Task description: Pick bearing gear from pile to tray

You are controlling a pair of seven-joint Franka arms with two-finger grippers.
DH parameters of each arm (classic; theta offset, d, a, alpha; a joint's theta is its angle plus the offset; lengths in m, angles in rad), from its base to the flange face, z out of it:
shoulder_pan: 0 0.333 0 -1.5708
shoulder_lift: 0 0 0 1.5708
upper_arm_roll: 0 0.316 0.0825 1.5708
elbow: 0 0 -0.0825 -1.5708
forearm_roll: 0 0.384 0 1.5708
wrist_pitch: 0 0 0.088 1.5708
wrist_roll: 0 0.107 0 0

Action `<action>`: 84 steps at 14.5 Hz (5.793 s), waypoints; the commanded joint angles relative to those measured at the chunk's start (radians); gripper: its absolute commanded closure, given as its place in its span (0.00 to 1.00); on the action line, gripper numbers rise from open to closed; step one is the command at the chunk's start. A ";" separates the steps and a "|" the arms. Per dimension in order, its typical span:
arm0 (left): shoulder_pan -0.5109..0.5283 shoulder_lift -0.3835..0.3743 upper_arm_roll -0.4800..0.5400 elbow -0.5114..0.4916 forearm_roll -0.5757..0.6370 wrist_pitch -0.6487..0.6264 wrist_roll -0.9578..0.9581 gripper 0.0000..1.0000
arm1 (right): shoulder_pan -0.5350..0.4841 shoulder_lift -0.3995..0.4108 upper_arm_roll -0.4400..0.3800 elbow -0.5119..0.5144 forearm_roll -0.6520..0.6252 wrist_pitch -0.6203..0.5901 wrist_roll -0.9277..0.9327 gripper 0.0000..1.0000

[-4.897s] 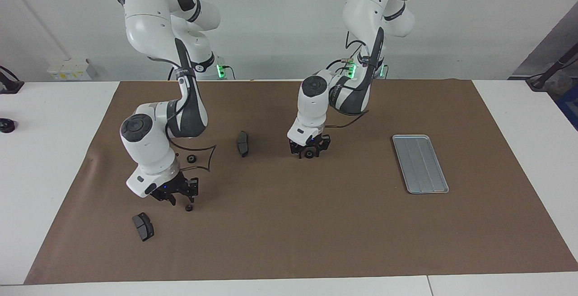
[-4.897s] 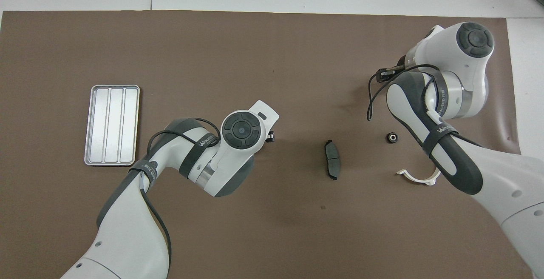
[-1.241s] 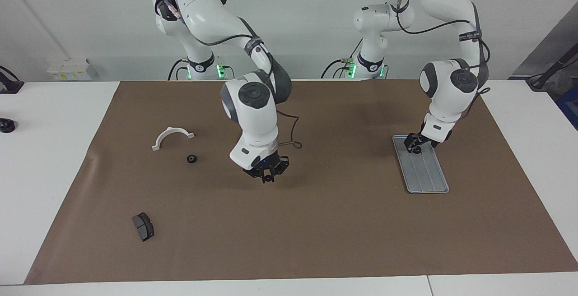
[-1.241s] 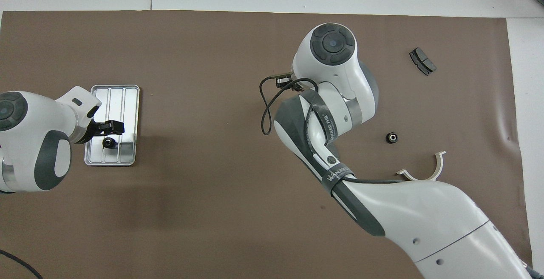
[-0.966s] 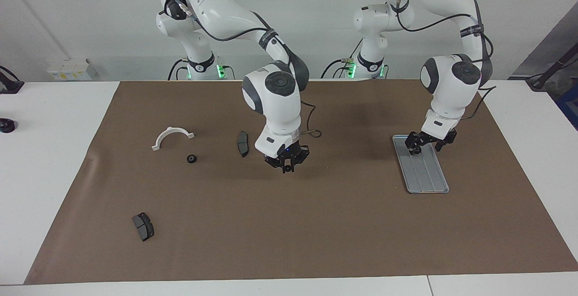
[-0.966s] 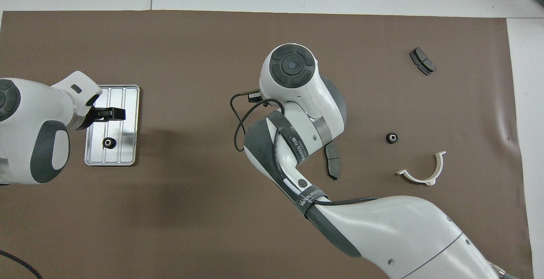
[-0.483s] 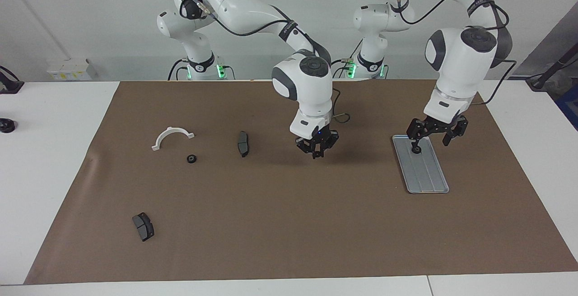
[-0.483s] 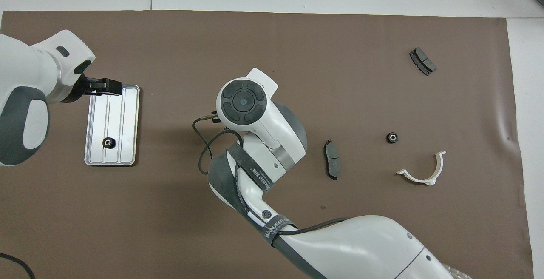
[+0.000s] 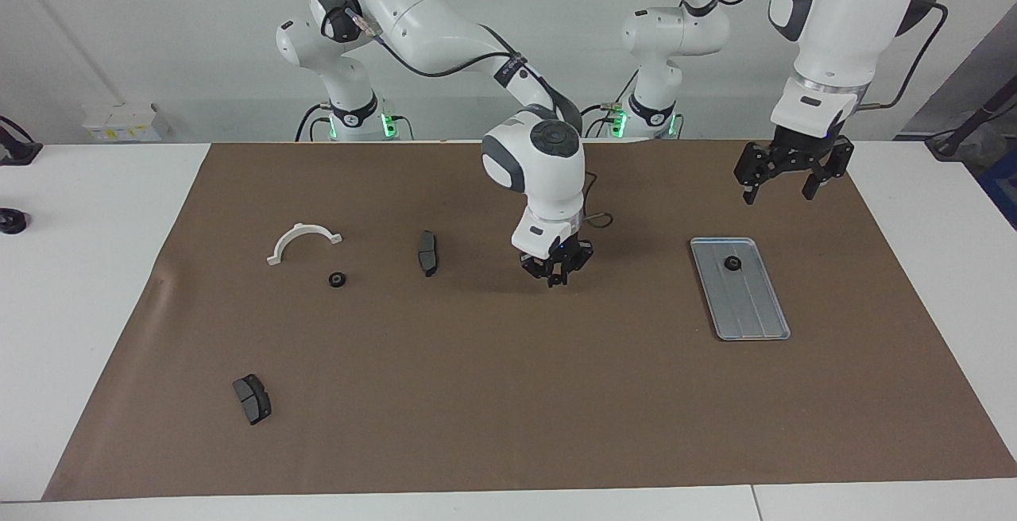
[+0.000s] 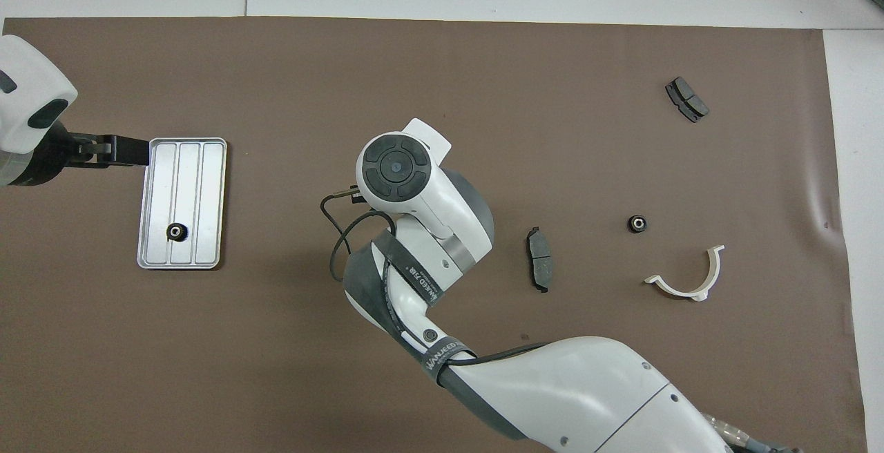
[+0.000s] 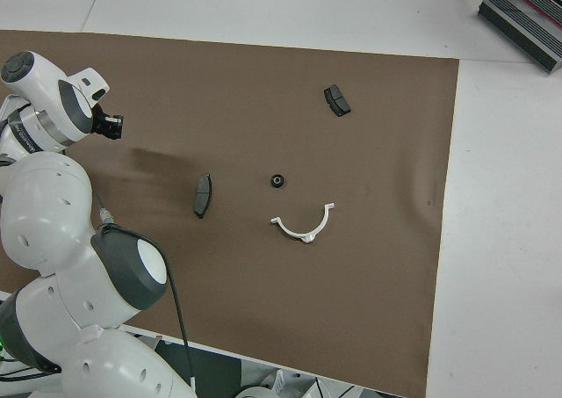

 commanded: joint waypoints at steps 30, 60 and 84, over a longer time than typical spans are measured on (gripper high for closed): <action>-0.186 0.115 0.010 -0.042 -0.028 0.122 0.004 0.00 | -0.417 -0.214 0.036 -0.104 0.042 -0.171 -0.415 0.48; -0.532 0.501 0.007 -0.105 0.053 0.603 -0.394 0.29 | -0.621 -0.428 0.030 -0.725 0.036 0.134 -0.540 0.33; -0.230 0.328 0.032 -0.159 0.053 0.446 -0.313 1.00 | -0.646 -0.460 0.031 -0.829 0.031 0.201 -0.515 0.59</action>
